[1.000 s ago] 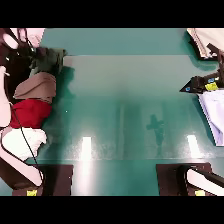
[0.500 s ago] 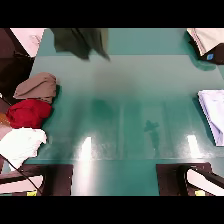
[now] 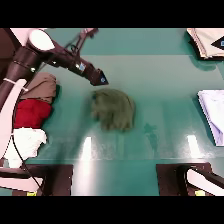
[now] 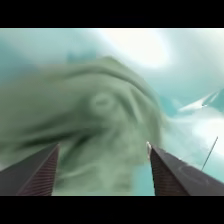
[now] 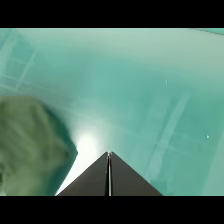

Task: Fold the shirts.

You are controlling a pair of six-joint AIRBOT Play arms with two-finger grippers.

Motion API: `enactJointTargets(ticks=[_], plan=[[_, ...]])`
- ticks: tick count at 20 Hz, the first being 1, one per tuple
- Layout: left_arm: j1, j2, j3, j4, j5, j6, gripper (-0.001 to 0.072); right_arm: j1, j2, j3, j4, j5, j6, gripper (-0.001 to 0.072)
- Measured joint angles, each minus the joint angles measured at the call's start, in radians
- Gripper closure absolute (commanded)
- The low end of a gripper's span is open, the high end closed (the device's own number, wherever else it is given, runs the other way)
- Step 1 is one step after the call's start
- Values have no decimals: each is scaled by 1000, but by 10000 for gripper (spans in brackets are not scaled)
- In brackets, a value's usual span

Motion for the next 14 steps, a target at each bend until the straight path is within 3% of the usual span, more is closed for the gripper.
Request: enactJointTargets(ticks=[6, 10, 14], plan=[[92, 66, -190, 32, -116, -117, 68, 0, 0, -77, -2, 1, 0, 693], [19, 247, -583, -36, 15, -134, 66, 0, 0, -138, -2, -24, 0, 693], [-146, 349, -917, -159, 234, -124, 66, 0, 1, -174, -2, -49, 0, 694]])
